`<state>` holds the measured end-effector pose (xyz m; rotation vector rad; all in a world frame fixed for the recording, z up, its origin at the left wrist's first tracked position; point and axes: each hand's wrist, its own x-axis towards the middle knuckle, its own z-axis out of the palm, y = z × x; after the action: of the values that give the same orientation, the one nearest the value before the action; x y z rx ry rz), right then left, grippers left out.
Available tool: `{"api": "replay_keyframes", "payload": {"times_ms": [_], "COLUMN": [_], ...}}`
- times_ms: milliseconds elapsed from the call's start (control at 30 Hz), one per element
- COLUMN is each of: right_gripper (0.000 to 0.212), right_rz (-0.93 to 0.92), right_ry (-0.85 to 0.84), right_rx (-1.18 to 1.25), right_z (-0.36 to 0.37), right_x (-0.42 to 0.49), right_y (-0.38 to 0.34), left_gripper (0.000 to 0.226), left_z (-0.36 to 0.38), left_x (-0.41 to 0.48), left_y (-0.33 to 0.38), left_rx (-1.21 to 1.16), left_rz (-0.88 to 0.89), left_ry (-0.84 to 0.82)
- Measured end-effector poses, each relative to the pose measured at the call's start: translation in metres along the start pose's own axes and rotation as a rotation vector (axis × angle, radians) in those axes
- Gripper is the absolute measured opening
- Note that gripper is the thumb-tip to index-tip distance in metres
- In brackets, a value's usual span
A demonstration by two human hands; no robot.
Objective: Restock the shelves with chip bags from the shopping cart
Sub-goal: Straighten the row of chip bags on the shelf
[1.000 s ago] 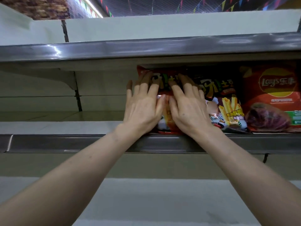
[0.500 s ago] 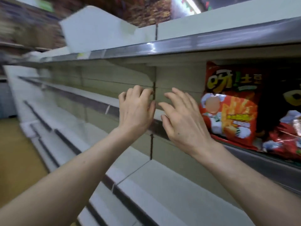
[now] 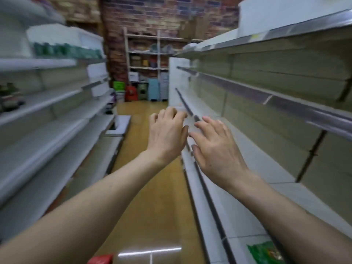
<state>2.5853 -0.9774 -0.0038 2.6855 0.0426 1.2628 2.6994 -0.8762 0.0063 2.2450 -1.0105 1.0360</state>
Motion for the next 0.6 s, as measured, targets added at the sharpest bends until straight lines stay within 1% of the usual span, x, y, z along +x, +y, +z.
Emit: {"api": "replay_keyframes", "payload": {"times_ms": [67, 167, 333, 433, 600], "right_gripper": [0.023, 0.025, 0.029, 0.030, 0.023], "right_rz": [-0.039, -0.097, -0.170, -0.214, -0.244], "right_ry": [-0.028, -0.056, -0.096, -0.134, -0.217], "right_rx": [0.062, 0.141, 0.263, 0.305, 0.333], "right_z": [0.015, 0.029, 0.031, 0.025, 0.014], "right_x": [0.003, 0.009, 0.008, -0.005, -0.039], "right_y": [-0.036, -0.092, -0.188, -0.245, -0.323], "left_gripper": [0.024, 0.028, 0.028, 0.028, 0.030], "left_z": [-0.018, -0.049, -0.109, -0.145, -0.183], "left_x": [-0.025, -0.062, -0.127, -0.172, -0.244], "left_y": [-0.035, -0.080, -0.139, -0.166, -0.193], "left_rx": [0.072, 0.152, 0.246, 0.265, 0.233], "left_rz": [-0.055, -0.120, -0.233, -0.284, -0.358], "left_ry": [-0.016, -0.035, -0.047, -0.078, -0.167]}}
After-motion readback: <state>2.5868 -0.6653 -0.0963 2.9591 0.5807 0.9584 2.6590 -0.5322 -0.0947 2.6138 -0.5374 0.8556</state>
